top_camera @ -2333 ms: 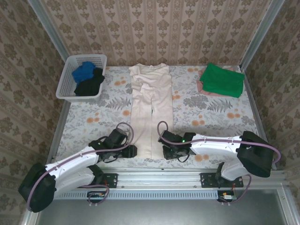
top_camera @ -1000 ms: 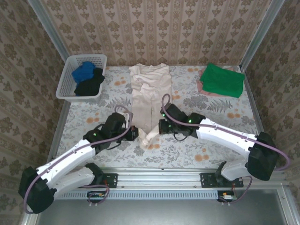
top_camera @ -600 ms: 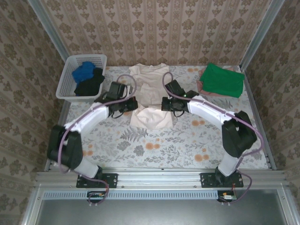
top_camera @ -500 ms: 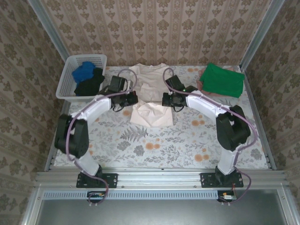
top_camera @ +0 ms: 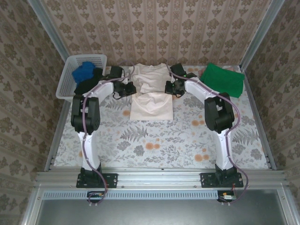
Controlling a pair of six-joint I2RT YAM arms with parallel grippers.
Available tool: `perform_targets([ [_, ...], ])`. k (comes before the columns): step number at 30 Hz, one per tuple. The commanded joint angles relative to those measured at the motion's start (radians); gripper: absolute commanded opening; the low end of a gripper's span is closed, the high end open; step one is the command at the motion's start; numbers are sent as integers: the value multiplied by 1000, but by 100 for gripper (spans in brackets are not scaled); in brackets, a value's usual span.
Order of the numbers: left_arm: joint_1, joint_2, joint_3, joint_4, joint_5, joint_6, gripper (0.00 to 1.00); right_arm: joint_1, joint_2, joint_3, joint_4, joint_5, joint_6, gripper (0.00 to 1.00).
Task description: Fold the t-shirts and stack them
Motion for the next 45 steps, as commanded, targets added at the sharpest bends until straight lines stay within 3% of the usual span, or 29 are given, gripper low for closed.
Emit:
perform_targets([
  [1, 21, 35, 61, -45, 37, 22, 22, -13, 42, 61, -50, -30, -27, 2],
  [9, 35, -3, 61, -48, 5, 40, 28, -43, 39, 114, -88, 5, -60, 13],
  [12, 42, -46, 23, -59, -31, 54, 31, -43, 17, 105, -101, 41, -67, 29],
  [17, 31, -144, -67, -32, -77, 78, 32, -7, -72, -8, -45, 86, -57, 31],
  [23, -96, -160, -172, 33, -69, 117, 37, 86, -54, -61, 62, 12, -24, 32],
  [26, -111, -119, -235, 63, -24, 84, 27, 84, 2, -45, 64, -6, 38, 30],
  [32, -111, -157, -485, 159, -25, 56, 27, 75, 25, -122, 53, 96, 80, 30],
  [38, -113, -177, -598, 186, -15, 50, 26, 34, -70, -277, 111, 138, 70, 38],
  [45, -169, -310, -729, 179, -22, 7, 24, 40, -219, -487, 231, 51, 47, 38],
])
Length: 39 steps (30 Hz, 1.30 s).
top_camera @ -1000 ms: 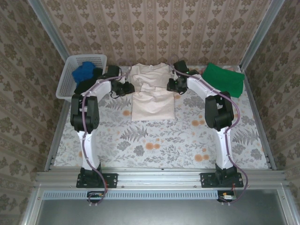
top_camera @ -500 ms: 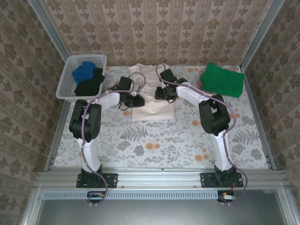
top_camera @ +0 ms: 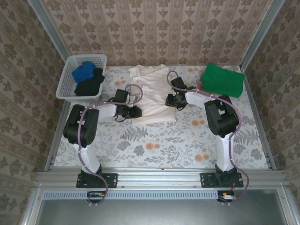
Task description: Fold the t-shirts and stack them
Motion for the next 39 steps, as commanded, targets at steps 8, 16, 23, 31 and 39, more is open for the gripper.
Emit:
perform_targets([
  [8, -52, -204, -235, -61, -86, -140, 42, 53, -263, -287, 4, -9, -27, 44],
  [16, -93, -474, -352, -36, -277, -244, 99, 176, -361, -449, 12, 34, 28, 52],
  [23, -105, -618, -523, 13, -302, -309, 100, 248, -440, -547, 34, 42, 108, 53],
  [31, -130, -480, -532, 137, -222, -332, 66, 285, -424, -550, 29, 55, 141, 48],
  [39, -161, -454, -541, 174, -171, -340, 49, 299, -398, -547, 14, 82, 149, 29],
])
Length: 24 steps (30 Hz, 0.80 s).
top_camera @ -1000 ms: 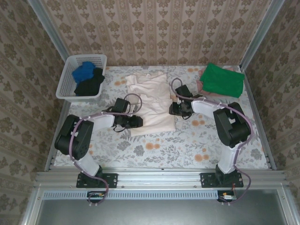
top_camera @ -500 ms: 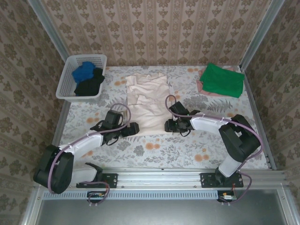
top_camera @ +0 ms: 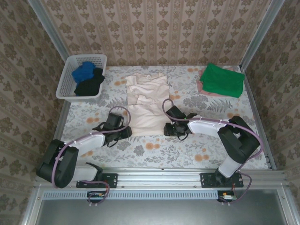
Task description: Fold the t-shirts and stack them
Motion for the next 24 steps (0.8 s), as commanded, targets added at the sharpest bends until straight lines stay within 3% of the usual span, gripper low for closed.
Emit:
perform_targets([
  [1, -70, 72, -23, 139, 201, -31, 53, 5, 12, -6, -39, 43, 12, 26],
  [4, -105, 83, -29, 191, 210, -48, 63, 6, 1, -6, -36, 47, 12, 20],
  [8, -135, 89, -34, 197, 164, -50, 63, 6, -4, -7, -34, 40, 14, 13],
  [18, -135, 58, -85, 342, 243, -92, 2, 7, -112, -29, -49, 40, 6, 0],
  [21, -135, -21, -98, 313, 247, -99, 0, 7, -150, -38, -65, 42, -1, 0],
  [24, -134, -157, -98, 180, 229, -91, 0, 7, -214, -43, -110, 65, -5, 0],
])
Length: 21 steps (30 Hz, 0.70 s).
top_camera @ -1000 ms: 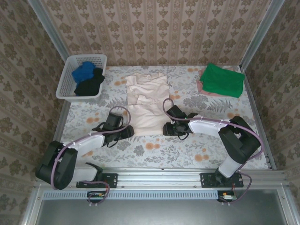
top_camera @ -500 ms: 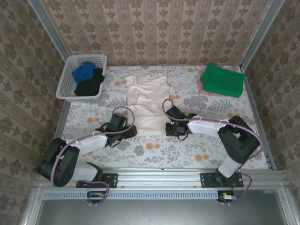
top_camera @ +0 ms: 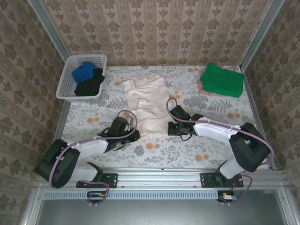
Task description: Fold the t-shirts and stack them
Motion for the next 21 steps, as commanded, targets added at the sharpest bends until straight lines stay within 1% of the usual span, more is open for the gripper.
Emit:
perform_targets([
  [1, -6, -167, -1, -141, 32, -10, 0, 6, -93, -15, -73, 34, -10, 0],
  [2, -6, -216, 2, -190, 22, -8, 0, 6, -107, -17, -83, 32, -10, 0],
  [3, -7, -287, 7, -243, 10, -6, 0, 7, -165, -18, -93, 28, -10, 0],
  [6, -9, -443, 26, -371, -14, -9, 0, 11, -255, -2, -136, 20, -13, 0],
  [9, -12, -540, 61, -457, -31, -9, 0, 18, -321, 45, -173, 17, -19, 0],
  [13, -8, -551, 146, -537, -46, 13, 0, 19, -337, 144, -214, 15, -49, 0],
  [16, 11, -519, 215, -585, -80, 32, 0, 17, -292, 230, -208, 31, -85, 0],
  [18, 52, -490, 253, -587, -78, 43, 0, 11, -234, 296, -199, 44, -110, 0],
  [20, 106, -454, 286, -588, -68, 57, 0, -2, -166, 357, -198, 36, -130, 0],
  [21, 132, -433, 299, -584, -57, 68, 0, -11, -129, 386, -168, 20, -140, 0],
])
